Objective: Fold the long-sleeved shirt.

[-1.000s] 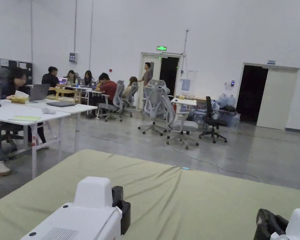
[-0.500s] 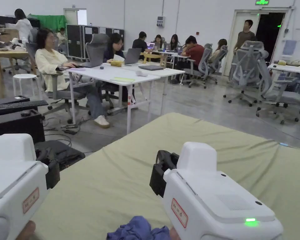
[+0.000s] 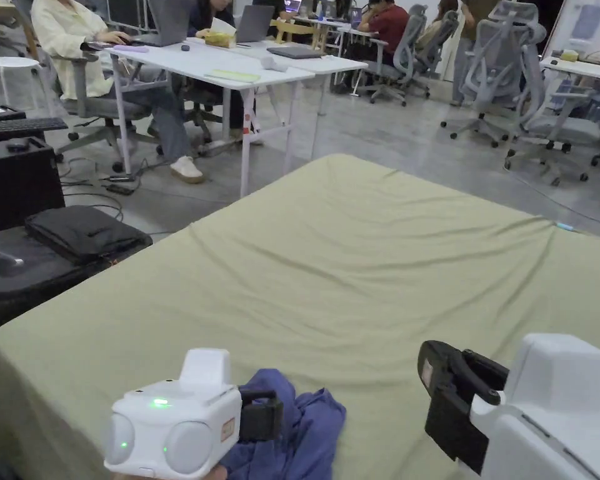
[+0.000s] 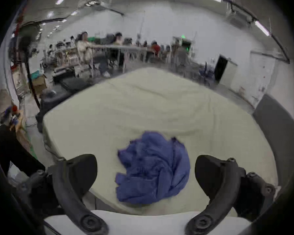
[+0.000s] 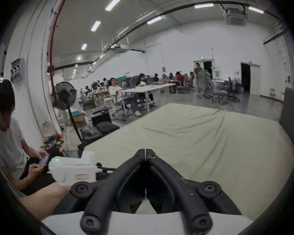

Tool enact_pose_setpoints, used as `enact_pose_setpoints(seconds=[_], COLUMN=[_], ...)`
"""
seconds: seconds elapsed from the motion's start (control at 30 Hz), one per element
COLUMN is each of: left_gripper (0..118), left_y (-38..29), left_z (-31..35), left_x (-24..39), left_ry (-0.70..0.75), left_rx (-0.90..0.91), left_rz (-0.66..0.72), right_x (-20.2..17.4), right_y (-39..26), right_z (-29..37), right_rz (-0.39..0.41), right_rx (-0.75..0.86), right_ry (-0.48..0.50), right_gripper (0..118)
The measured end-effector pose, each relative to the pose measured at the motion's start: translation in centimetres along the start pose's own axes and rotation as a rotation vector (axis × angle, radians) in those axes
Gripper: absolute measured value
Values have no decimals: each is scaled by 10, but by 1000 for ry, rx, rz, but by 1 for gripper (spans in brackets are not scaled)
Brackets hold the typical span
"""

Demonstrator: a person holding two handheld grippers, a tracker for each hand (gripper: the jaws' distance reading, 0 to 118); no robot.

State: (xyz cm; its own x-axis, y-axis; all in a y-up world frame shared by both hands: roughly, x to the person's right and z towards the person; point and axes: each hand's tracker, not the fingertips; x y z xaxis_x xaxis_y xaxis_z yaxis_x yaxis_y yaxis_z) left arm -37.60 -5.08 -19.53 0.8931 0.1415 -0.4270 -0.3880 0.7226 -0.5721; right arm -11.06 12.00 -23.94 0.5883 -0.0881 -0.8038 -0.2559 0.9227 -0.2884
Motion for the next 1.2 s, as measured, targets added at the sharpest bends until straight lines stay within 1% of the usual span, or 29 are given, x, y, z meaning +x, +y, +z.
enact_pose_setpoints(seconds=[0.03,0.07,0.17,0.2,0.23,0.27,0.3,0.33,0.4,0.5,0.53,0.67,0.77,0.87,0.97,1.0,1.1,1.17,1.2], left_gripper=[115,115,113,100,80,55,24,17,8,7,7,7,7,7,7,7,8,8,8], left_y=[-4,-7,-14,-14,-13,-7,4,17,50,105,110,152,167,161,135,118,56,-5,-35], left_z=[-17,-35,-72,-78,-81,-82,-73,-63,-40,16,53,137,170,178,156,144,88,43,18], left_x=[3,6,12,14,14,11,13,18,29,59,83,162,227,303,375,400,465,503,515], left_ry=[5,10,70,81,76,23,30,35,-19,-132,-163,-300,-445,-504,-626,-640,-613,-570,-537], left_rx=[-33,-76,-194,-224,-235,-234,-222,-209,-85,77,142,334,382,389,271,230,62,-92,-178], left_rz=[6,9,39,26,-5,5,9,5,-41,-108,-145,-220,-209,-271,-285,-306,-397,-471,-506], right_x=[7,-12,5,2,7,11,15,16,22,34,38,54,69,81,90,94,100,109,110], right_y=[-2,-23,-31,-35,-38,-40,-42,-44,-47,-45,-44,-32,-25,-26,-38,-43,-69,-91,-104], right_z=[0,41,51,62,67,71,75,81,93,117,128,184,230,272,305,310,323,319,319], right_rz=[-4,-10,-34,-45,-60,-74,-90,-102,-124,-175,-189,-206,-208,-218,-217,-218,-233,-241,-263], right_rx=[-8,-4,-17,-16,-14,-6,5,15,32,74,94,200,264,315,311,297,213,138,106], right_ry=[-17,-41,-75,-92,-103,-110,-120,-132,-146,-156,-163,-217,-280,-366,-462,-491,-566,-622,-633], right_gripper=[2,2,2,2,2,2,2,2,2,2,2,2,2,2,2,2,2,2,2])
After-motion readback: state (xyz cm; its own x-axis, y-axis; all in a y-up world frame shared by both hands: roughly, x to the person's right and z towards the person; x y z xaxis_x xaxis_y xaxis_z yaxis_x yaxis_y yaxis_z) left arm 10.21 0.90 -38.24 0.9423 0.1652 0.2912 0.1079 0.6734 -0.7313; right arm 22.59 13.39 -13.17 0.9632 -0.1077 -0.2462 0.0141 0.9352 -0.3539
